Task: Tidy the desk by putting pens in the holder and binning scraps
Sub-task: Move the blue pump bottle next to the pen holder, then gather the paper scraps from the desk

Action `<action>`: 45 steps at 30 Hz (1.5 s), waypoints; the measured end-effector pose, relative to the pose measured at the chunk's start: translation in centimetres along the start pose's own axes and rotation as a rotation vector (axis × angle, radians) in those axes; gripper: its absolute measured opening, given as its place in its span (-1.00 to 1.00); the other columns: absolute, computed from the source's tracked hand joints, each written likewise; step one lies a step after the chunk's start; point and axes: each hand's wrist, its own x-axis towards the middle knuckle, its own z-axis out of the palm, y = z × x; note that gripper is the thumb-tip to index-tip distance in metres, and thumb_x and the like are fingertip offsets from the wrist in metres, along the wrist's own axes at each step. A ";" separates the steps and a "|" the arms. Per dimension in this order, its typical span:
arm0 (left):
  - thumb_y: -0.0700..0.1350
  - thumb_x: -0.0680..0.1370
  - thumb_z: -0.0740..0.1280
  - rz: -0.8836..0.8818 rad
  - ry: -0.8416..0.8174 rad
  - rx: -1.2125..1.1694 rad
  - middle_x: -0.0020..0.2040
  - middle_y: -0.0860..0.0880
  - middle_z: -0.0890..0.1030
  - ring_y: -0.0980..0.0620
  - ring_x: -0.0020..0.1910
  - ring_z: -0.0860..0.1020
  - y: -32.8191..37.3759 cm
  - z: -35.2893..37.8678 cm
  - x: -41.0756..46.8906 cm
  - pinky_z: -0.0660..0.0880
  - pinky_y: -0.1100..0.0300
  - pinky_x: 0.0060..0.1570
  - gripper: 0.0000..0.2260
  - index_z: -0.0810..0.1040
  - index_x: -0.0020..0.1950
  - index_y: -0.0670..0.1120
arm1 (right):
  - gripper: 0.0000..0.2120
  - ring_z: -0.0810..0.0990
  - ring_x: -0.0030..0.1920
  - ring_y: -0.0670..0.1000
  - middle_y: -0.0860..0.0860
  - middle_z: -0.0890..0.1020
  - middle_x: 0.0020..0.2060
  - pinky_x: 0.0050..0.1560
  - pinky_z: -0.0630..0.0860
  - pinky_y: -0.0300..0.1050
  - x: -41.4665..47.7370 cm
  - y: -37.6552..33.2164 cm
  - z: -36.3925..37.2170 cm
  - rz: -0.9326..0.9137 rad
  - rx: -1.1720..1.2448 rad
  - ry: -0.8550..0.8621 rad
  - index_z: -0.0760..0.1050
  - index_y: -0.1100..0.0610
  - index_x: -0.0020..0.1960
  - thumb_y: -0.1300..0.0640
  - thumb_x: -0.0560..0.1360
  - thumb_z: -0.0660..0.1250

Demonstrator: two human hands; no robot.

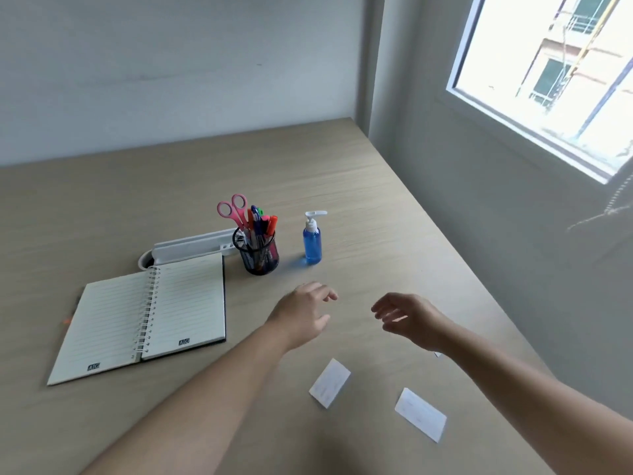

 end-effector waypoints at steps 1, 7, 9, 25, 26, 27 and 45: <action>-0.09 0.49 0.33 -0.007 -0.097 0.046 0.28 0.05 0.49 0.03 0.28 0.45 0.1 0.9 -0.9 0.41 0.12 0.24 -0.62 0.43 0.30 0.06 | -0.70 0.60 0.03 -0.06 -0.15 0.60 -0.06 0.08 0.56 -0.15 -1.4 0.8 0.5 0.008 -0.110 -0.067 0.53 -0.09 0.00 0.30 0.44 0.36; 0.02 0.30 0.54 0.018 -0.475 0.285 0.55 0.06 0.16 0.01 0.51 0.18 0.5 5.2 -3.9 0.21 -0.01 0.41 -0.12 0.15 0.51 0.13 | -0.21 0.36 0.30 0.01 -0.17 0.32 0.39 0.20 0.48 0.06 -6.5 4.8 3.1 -0.027 -0.649 -0.372 0.22 -0.26 0.40 0.32 0.33 0.34; 0.01 0.29 0.55 0.042 -0.492 0.365 0.57 0.05 0.11 -0.01 0.53 0.14 0.9 5.5 -4.0 0.22 -0.04 0.41 -0.08 0.11 0.52 0.14 | -0.14 0.32 0.29 0.03 -0.17 0.24 0.43 0.11 0.53 0.08 -7.1 5.4 3.6 -0.074 -0.776 -0.394 0.11 -0.27 0.44 0.33 0.32 0.31; -0.12 0.34 0.52 -0.071 -0.376 0.231 0.13 -0.08 0.53 -0.13 0.11 0.53 1.7 6.2 -3.7 0.37 0.11 -0.12 -0.57 0.42 0.11 -0.09 | -0.61 0.43 0.15 0.12 0.07 0.39 0.23 -0.11 0.52 0.00 -5.4 3.4 4.6 -0.103 -0.942 -0.292 0.42 0.08 0.17 0.34 0.38 0.27; -0.14 0.40 0.46 -0.118 -0.344 0.163 0.07 -0.11 0.55 -0.15 0.06 0.55 1.5 6.2 -4.0 0.37 0.12 -0.16 -0.67 0.43 0.09 -0.11 | -0.69 0.46 0.10 0.11 0.07 0.46 0.14 -0.15 0.48 -0.04 -5.3 3.6 4.6 -0.063 -0.893 -0.278 0.45 0.10 0.09 0.33 0.39 0.25; -0.14 0.46 0.39 -0.160 -0.305 0.085 -0.01 -0.12 0.56 -0.15 0.00 0.55 1.4 6.2 -4.2 0.36 0.15 -0.19 -0.77 0.46 0.07 -0.12 | -0.79 0.49 0.02 0.09 0.06 0.51 0.02 -0.20 0.42 -0.09 -5.2 3.7 4.4 0.002 -0.795 -0.256 0.49 0.09 -0.01 0.31 0.40 0.26; -0.36 0.43 0.43 -0.425 -0.274 -1.159 -0.16 -0.08 0.62 -0.02 -0.15 0.60 6.2 7.4 -2.3 0.56 0.04 0.03 -0.79 0.53 -0.09 -0.08 | -0.61 0.35 -0.39 -0.04 0.02 0.43 -0.45 -0.43 0.28 -0.26 -5.1 3.1 4.3 0.285 0.551 0.293 0.30 0.09 -0.40 0.19 0.32 0.54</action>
